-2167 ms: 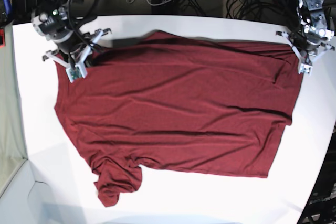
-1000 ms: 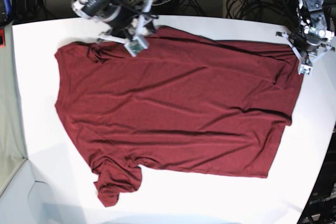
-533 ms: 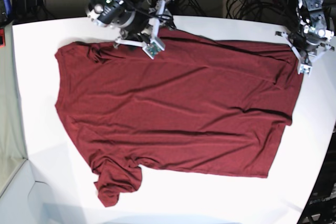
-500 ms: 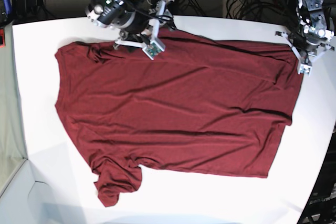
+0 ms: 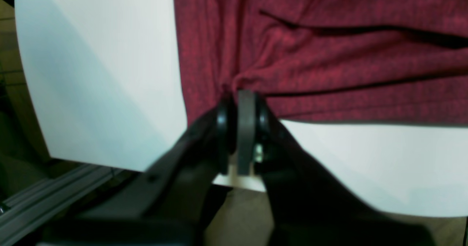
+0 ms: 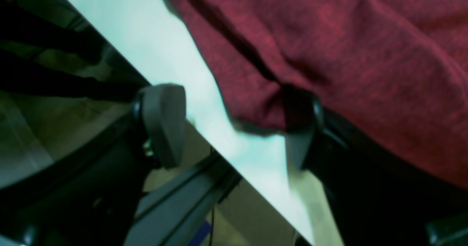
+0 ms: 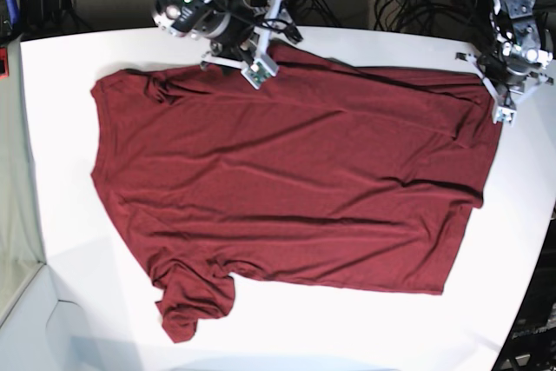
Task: Layout the t-shirt on the table in an organized manner, then fold the t-shirt properly
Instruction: 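Slide the right gripper along the shirt edge toward the left gripper, then drag the shirt edge with both grippers across the table toward the hem, then pull the shirt edge back with both grippers toward the table border, then stretch the shirt edge with both grippers apart and release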
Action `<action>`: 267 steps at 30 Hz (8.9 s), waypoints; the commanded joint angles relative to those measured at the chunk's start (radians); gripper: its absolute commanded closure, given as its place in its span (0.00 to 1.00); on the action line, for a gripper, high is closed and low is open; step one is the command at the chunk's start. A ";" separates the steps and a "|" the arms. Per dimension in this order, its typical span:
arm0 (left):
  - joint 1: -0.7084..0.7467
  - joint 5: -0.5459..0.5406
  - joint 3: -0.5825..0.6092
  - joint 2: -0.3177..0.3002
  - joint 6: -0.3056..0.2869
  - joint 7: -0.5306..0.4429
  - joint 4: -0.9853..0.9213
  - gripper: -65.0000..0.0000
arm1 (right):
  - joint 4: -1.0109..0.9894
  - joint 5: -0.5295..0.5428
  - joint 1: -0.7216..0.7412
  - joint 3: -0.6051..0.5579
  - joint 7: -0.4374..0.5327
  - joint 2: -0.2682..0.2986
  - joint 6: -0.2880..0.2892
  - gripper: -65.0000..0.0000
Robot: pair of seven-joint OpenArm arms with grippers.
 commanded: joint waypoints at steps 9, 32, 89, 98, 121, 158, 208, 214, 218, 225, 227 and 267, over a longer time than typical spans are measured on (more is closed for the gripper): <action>-0.036 -0.002 -0.003 -0.013 -0.003 -0.035 -0.094 1.00 | -0.103 0.011 0.007 0.004 0.061 -0.001 0.000 0.75; -0.033 0.006 -0.012 -0.016 -0.003 -0.064 0.095 1.00 | 0.153 0.016 0.010 0.041 0.052 0.039 0.000 1.00; -0.571 0.135 0.261 -0.035 0.008 -0.052 -0.200 1.00 | -0.037 0.010 0.469 0.047 -0.069 0.123 0.000 0.55; -0.568 0.135 0.261 -0.035 0.008 -0.052 -0.200 1.00 | 0.147 0.010 0.257 0.052 -0.062 0.195 0.000 0.48; -0.532 0.135 0.258 -0.033 0.008 -0.053 -0.200 1.00 | 0.145 0.014 0.059 0.233 0.010 0.209 0.000 0.48; -0.530 0.135 0.260 -0.033 0.008 -0.052 -0.200 1.00 | -0.005 0.010 0.324 0.309 0.012 0.215 0.000 1.00; -0.550 0.125 0.088 -0.032 -0.001 -0.055 -0.263 0.19 | 0.067 0.014 0.180 0.366 -0.046 0.264 0.000 0.47; -0.495 0.122 0.016 -0.035 -0.003 -0.058 -0.240 0.18 | 0.064 0.016 0.182 0.366 -0.045 0.251 0.000 0.47; -0.467 0.122 0.019 -0.019 -0.003 -0.165 -0.301 0.19 | 0.062 0.016 0.194 0.363 -0.011 0.228 0.000 0.47; -0.509 0.132 0.019 0.001 0.002 -0.266 -0.501 0.21 | 0.053 0.016 0.195 0.362 0.030 0.215 0.000 0.47; -0.530 0.133 0.019 0.001 0.003 -0.285 -0.568 0.26 | 0.032 0.016 0.205 0.362 0.032 0.215 0.000 0.47; 0.154 0.132 -0.021 0.073 -0.003 -0.084 0.047 0.60 | -0.094 0.014 -0.015 0.460 0.159 0.416 0.000 0.47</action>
